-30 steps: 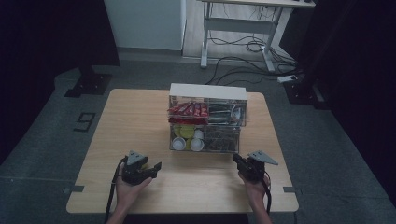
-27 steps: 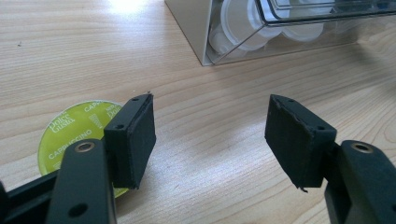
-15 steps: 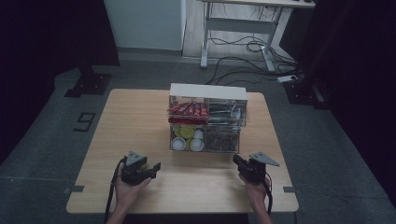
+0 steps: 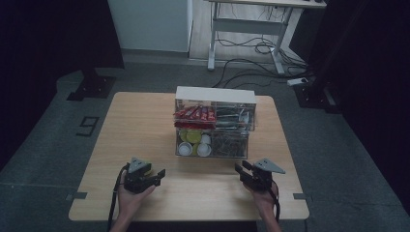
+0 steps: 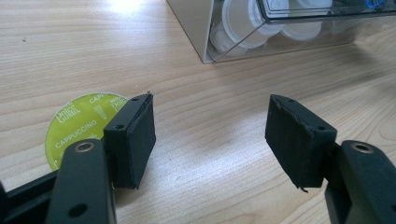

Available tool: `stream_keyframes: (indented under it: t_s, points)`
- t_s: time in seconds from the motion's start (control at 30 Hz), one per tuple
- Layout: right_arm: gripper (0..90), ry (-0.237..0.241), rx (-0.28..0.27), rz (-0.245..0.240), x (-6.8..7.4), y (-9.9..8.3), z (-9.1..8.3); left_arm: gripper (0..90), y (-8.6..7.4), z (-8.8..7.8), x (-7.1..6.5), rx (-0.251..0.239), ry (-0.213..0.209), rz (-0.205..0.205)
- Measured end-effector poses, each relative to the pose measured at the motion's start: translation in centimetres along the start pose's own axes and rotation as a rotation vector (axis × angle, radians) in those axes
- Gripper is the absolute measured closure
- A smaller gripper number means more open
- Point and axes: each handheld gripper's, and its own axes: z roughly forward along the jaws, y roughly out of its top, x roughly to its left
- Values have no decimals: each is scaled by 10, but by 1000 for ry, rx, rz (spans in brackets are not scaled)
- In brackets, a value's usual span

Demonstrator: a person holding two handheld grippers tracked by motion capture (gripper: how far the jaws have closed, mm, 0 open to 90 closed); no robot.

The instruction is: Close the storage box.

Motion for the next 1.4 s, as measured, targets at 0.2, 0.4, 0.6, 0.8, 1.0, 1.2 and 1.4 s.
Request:
stream_keyframes:
  t_s: [0.2,0.4,0.6,0.8,1.0,1.2,1.4]
  points:
    - [502,2,4,-37,0,-2,-8,333,-4,-6,0,1,-9,2]
    - [474,3,-19,-20,-7,-8,-20,331,-7,-12,0,4,-9,6]
    - [462,-8,-4,-11,-15,-20,-33,331,-13,-19,-3,-5,5,11]
    - [461,-27,15,11,-23,-37,-47,330,-23,-22,-6,14,5,17]
    - [459,-44,46,27,-27,-54,-56,327,-30,-21,-4,43,-6,19]
    - [460,-57,50,41,-31,-55,-55,327,-31,-20,-4,49,-10,25]
    - [454,-66,55,37,-32,-56,-52,328,-31,-19,-4,47,-18,18]
